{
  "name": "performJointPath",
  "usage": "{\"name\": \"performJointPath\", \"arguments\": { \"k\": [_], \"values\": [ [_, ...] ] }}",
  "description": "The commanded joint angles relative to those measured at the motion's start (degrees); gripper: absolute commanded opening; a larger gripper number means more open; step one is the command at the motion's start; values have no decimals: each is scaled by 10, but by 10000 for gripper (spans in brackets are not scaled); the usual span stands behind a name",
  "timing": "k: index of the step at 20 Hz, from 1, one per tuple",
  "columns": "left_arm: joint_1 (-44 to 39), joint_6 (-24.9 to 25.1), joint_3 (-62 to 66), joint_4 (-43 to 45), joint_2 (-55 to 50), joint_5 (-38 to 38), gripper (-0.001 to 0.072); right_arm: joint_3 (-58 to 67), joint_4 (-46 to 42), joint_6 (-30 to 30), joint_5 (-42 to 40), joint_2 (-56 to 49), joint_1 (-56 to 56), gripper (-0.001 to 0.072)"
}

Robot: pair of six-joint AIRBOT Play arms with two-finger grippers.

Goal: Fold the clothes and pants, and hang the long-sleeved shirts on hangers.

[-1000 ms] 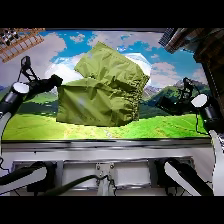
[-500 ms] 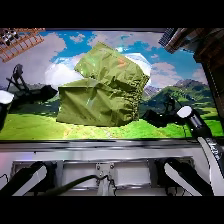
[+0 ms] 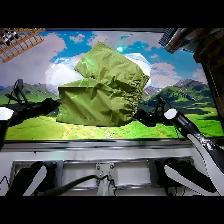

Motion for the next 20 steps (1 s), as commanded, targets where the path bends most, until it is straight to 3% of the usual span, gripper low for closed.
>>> {"name": "performJointPath", "arguments": {
  "k": [1, 4, 5, 6, 9, 10, 11, 12, 14, 18, 20],
  "values": [
    [0, -3, -4, 0, 6, -12, 224, -1, 36, 2, -53, -27, 30, 529],
    [0, -3, -4, 5, 6, -17, 224, -1, 56, 5, -90, -40, 52, 483],
    [1, -3, -4, 18, 6, -22, 223, 0, 57, 5, -98, -40, 52, 332],
    [1, -7, -4, 42, 6, -27, 224, 2, 58, 5, -104, -40, 52, 259],
    [1, -72, -4, 139, 6, -30, 224, 2, 63, 3, -113, -40, 52, 108],
    [1, -73, -4, 149, 6, -31, 224, 2, 63, 1, -113, -40, 52, 66],
    [1, -73, -4, 150, 6, -31, 224, 2, 63, 0, -111, -40, 52, 72],
    [1, -73, -4, 150, 6, -31, 224, 2, 64, 0, -105, -40, 52, 122],
    [1, -73, -4, 150, 6, -31, 224, 2, 63, 0, -82, -36, 52, 390],
    [1, -73, -4, 148, 6, -34, 224, -3, 53, 5, -52, 7, 52, 396],
    [0, -73, -4, 148, 7, -33, 224, -14, 57, 43, -62, 33, 56, 395]
  ]
}}
